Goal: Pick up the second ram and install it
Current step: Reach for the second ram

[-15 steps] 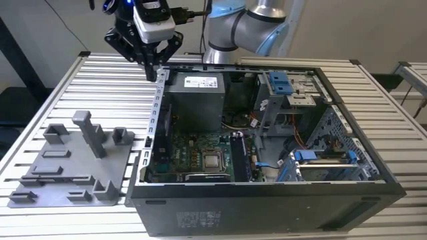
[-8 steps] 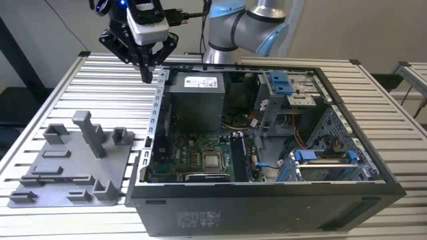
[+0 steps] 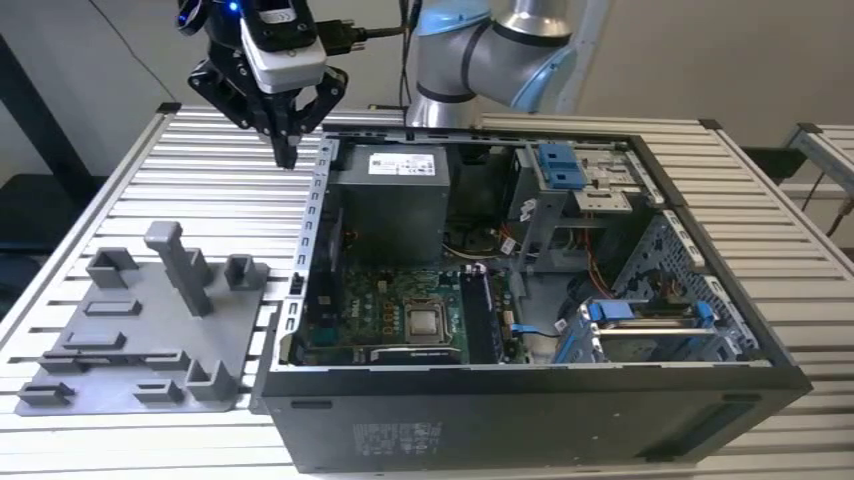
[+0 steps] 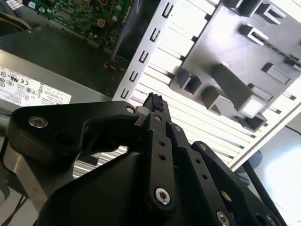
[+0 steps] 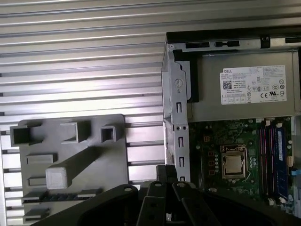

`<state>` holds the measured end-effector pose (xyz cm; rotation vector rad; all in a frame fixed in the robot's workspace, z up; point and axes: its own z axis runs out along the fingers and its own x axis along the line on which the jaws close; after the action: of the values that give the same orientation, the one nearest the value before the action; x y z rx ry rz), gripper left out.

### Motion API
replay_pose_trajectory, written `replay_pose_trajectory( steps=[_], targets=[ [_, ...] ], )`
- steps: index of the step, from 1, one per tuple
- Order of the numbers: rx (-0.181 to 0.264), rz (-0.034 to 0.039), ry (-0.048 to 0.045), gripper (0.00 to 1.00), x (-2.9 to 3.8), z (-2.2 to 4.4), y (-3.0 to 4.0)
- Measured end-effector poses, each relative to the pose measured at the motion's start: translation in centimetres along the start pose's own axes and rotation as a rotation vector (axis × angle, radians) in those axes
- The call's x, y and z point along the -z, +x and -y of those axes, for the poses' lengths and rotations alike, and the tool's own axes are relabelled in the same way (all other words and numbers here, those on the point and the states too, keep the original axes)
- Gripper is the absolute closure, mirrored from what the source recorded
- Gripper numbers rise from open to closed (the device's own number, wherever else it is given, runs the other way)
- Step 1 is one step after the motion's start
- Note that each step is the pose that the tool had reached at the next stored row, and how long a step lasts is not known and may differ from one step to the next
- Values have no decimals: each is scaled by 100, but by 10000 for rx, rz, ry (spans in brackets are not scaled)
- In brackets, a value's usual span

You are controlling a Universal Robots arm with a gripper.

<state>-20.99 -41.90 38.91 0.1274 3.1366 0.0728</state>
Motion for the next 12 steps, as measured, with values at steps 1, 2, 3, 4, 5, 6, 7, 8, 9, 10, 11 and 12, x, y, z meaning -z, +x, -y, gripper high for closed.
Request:
replay_pose_trajectory(
  steps=[1,2,3,4,5,6,7,8,9,10,11,12],
  targets=[
    [-2,-24,25,89,-3,0,0],
    [-3,-30,40,89,-2,1,1],
    [-3,-31,55,89,-4,2,2],
    [-2,-33,65,89,-7,2,2],
    [-2,-34,77,89,-9,2,2],
    [-3,-35,84,89,-12,2,2],
    [-3,-35,85,89,-12,2,3],
    [-3,-34,85,89,-12,2,2],
    [-3,-35,85,89,-12,2,4],
    [-6,-33,85,89,-15,3,16],
    [-5,-33,84,89,-17,4,28],
    [-4,-33,84,89,-19,6,39]
  ],
)
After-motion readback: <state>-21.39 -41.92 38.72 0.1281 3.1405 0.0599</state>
